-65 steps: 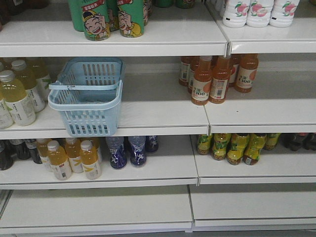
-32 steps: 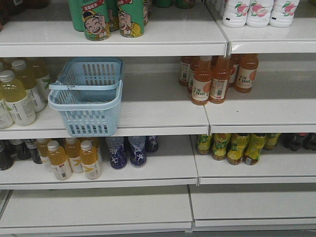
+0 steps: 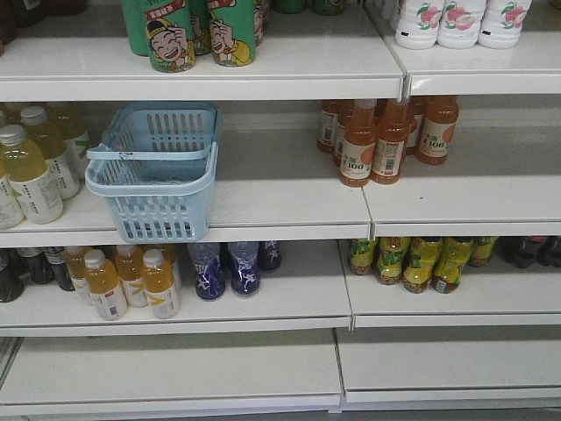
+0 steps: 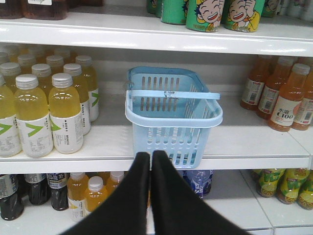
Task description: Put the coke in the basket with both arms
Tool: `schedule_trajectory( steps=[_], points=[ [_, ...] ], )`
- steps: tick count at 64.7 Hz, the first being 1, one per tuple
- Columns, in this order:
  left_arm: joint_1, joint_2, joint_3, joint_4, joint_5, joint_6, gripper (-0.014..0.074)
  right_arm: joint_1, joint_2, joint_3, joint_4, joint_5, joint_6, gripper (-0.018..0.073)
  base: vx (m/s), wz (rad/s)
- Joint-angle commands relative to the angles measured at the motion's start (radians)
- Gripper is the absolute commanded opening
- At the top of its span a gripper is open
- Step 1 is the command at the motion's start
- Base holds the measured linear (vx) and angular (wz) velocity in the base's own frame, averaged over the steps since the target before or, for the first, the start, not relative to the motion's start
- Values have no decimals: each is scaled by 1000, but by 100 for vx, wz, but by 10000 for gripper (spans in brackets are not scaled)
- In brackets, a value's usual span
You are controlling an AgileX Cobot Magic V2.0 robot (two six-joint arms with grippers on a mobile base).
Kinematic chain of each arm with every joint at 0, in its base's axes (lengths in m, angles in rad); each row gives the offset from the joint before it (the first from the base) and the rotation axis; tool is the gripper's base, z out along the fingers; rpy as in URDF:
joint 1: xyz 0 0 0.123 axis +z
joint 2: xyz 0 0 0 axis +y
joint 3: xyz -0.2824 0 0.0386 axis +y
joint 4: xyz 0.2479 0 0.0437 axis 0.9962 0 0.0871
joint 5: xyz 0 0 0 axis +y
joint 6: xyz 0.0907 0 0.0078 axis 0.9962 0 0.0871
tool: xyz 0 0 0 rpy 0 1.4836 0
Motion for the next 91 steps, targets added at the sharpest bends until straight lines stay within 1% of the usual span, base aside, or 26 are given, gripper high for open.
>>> schedule_trajectory(
  steps=[1,6,12,31,36,40,44,47,48,51,52,54,55,57,62,64,67,72,76,80,84,91],
  points=[
    [-2,14,-35,-15,-72,-2,21,-5,-19,11,-1,-70,-5,-9,0,0],
    [-2,14,-35,-15,-63,-2,55,-5,-19,11,-1,-70,-5,-9,0,0],
    [-2,14,-35,-15,-60,-2,123,-5,-19,11,-1,-70,-5,-9,0,0],
    [-2,14,-35,-15,-59,-2,430,-5,-19,11,-1,-70,-5,-9,0,0],
    [-2,14,-35,-21,-59,-2,478,-5,-19,11,-1,-70,-5,-9,0,0],
    [-2,14,-35,-53,-59,-2,498,-5,-19,11,-1,-69,-5,-9,0,0],
    [-2,14,-35,-127,-65,-2,499,-5,-19,11,-1,-70,-5,-9,0,0],
    [-2,15,-35,-211,-75,-4,498,-5,-19,11,-1,-70,-5,-9,0,0],
    [-2,16,-35,-256,-82,-4,499,-5,-19,11,-1,-70,-5,-9,0,0],
    [-2,26,-35,-355,-98,-4,499,-5,-19,11,-1,-70,-5,-9,0,0],
    [-2,32,-35,-409,-107,-4,499,-5,-19,11,-1,-70,-5,-9,0,0],
    [-2,43,-35,-481,-117,-4,499,-5,-19,11,-1,-70,-5,-9,0,0],
    [-2,52,-35,-536,-121,-4,499,-5,-19,11,-1,-70,-5,-9,0,0],
    [-2,68,-35,-612,-129,-4,499,-5,-19,11,-1,-70,-5,-9,0,0],
    [-2,126,-35,-860,-135,-3,499,-5,-19,11,-1,-70,-5,-9,0,0],
    [-2,155,-35,-931,-136,-2,499,-5,-19,11,-1,-70,-5,-9,0,0],
    [-2,199,-35,-1064,-146,-1,498,-5,-19,11,-1,-70,-5,-9,0,0],
    [-2,288,-36,-1240,-158,-1,496,-5,-19,11,-1,-70,-5,-9,0,0],
    [-2,350,-48,-1333,-155,6,496,-5,-19,11,-1,-70,-5,-9,0,0],
    [-2,417,-75,-1384,-137,20,496,-5,-19,11,-1,-70,-5,-9,0,0],
    [-2,485,-118,-1402,-105,51,496,-5,-19,11,-1,-70,-5,-9,0,0],
    [-2,621,-225,-1402,-34,88,496,-5,-19,11,-1,-70,-5,-9,0,0]
  ],
)
